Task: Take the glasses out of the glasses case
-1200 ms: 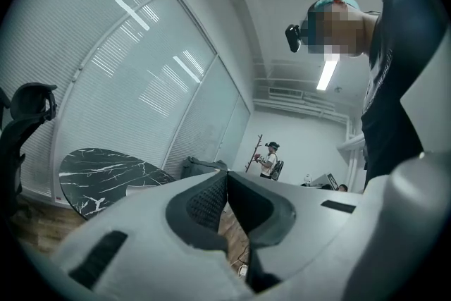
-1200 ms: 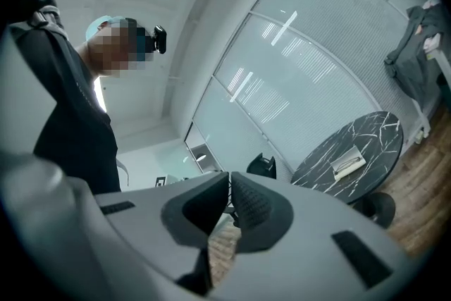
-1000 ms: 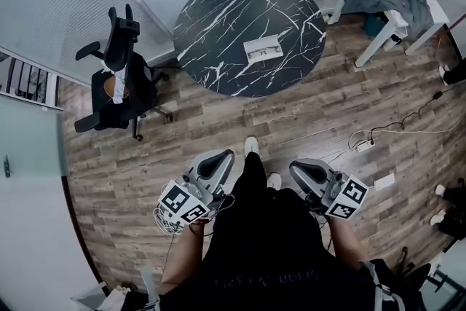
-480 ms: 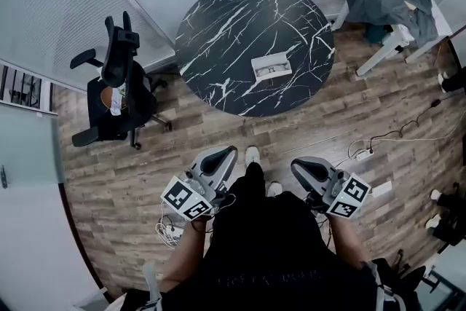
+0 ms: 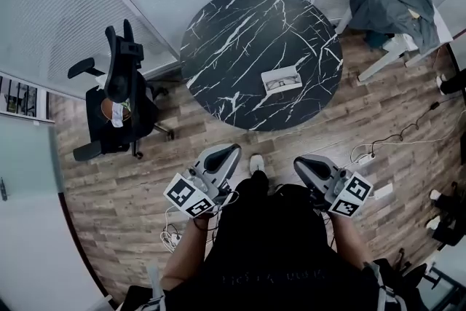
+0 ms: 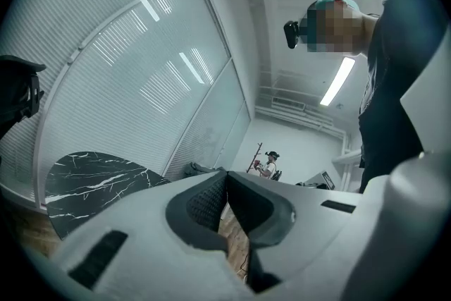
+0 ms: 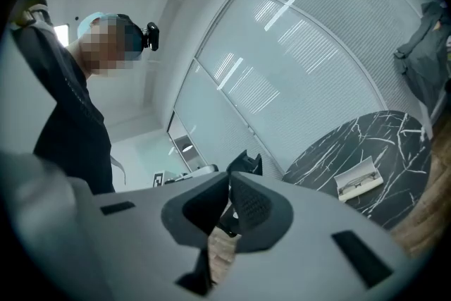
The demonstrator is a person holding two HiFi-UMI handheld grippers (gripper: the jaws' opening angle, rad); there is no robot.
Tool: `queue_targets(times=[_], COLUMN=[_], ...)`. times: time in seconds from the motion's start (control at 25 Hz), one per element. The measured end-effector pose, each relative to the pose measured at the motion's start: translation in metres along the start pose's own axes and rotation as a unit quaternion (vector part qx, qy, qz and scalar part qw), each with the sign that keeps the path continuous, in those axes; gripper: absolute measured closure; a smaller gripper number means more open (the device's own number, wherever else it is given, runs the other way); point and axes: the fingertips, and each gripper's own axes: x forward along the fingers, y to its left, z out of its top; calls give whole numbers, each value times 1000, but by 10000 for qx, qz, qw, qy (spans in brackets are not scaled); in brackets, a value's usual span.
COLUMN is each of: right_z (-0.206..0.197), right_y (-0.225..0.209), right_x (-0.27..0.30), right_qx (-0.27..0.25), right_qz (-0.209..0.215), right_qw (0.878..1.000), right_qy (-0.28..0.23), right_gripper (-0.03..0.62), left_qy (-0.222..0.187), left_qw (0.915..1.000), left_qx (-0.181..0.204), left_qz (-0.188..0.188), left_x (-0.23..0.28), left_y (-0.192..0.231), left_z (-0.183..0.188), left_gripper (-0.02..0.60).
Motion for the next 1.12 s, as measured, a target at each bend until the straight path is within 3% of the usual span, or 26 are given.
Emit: queue_targets(times=[0.32,1.12], right_z=[4,35], right_y=[-10,-64], right_x=[0,25], right_qx=[31,-42], right_qz=[-300,-73], right_qw=[9995,9999], right_qy=[-53,91], right_gripper=[560,560], left_qy=[70,-21], left_qw=[9998,10000], left_qx=[-70,-32], left_qz=[-198,-30], left_x=[9,55], left_y=[6,39], left_z=[2,29], left_gripper=[561,561])
